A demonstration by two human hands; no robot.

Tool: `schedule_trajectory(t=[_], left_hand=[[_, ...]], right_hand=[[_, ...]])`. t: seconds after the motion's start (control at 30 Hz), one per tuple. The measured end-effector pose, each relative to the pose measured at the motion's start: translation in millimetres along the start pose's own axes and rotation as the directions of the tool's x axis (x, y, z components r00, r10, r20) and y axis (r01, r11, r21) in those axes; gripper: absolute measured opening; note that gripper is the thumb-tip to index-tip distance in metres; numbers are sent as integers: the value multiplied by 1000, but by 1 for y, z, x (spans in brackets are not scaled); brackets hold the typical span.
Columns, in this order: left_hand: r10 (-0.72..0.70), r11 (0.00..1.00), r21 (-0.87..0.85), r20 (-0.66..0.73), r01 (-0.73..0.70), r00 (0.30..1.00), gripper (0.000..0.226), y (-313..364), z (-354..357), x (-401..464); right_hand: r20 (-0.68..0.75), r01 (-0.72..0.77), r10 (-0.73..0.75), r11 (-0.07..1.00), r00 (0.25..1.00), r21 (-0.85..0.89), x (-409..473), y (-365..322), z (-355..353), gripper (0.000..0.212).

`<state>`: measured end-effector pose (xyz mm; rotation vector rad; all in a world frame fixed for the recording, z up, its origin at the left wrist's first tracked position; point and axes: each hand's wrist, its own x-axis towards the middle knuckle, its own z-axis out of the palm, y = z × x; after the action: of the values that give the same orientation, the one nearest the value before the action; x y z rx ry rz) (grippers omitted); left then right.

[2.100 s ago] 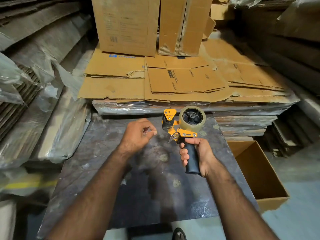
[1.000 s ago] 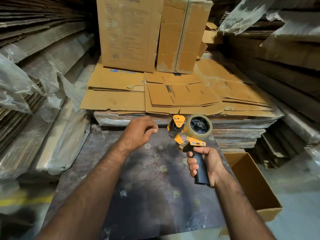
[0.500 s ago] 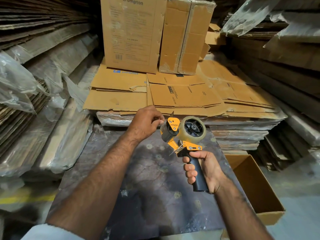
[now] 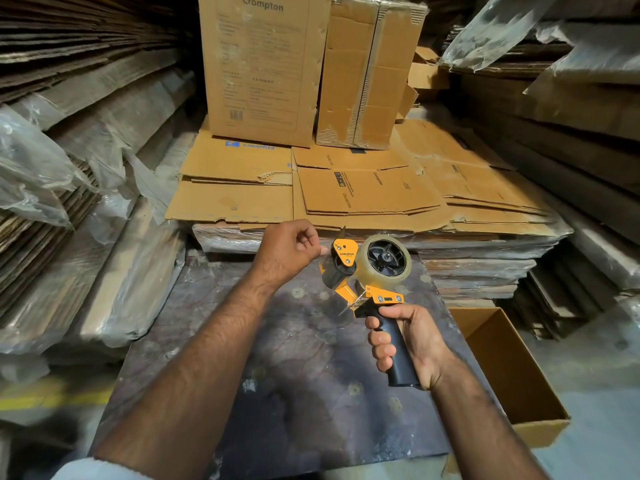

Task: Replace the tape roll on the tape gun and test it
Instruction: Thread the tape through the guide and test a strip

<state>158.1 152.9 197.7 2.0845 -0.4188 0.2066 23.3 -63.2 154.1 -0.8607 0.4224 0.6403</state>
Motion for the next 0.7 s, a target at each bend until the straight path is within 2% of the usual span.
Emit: schedule_trajectory(t=[0.17, 0.27, 0.37, 0.5, 0.6, 0.7], left_hand=[[-63, 994, -84, 80, 70, 995, 8, -3, 2, -4], [-80, 990, -107, 130, 94, 988, 15, -5, 2, -7], [-92, 987, -112, 168, 111, 982, 31, -5, 2, -15], [-59, 963, -241, 248, 120, 967, 45, -9, 3, -35], [52, 984, -179, 310, 4, 949, 86, -22, 12, -51], [89, 992, -106, 233, -66, 968, 102, -30, 19, -53]], right_hand=[[-13, 3, -3, 1000, 1000, -19, -2, 1, 5, 19], [-23, -2, 2, 1000, 1000, -21, -1, 3, 7, 19], [-38, -2, 1, 1000, 999, -28, 1, 4, 8, 18], [-63, 13, -15, 1000, 998, -20, 2, 2, 12, 19], [-82, 18, -21, 999, 996, -34, 3, 0, 15, 20], [-99, 10, -15, 999, 995, -53, 5, 1, 17, 19]])
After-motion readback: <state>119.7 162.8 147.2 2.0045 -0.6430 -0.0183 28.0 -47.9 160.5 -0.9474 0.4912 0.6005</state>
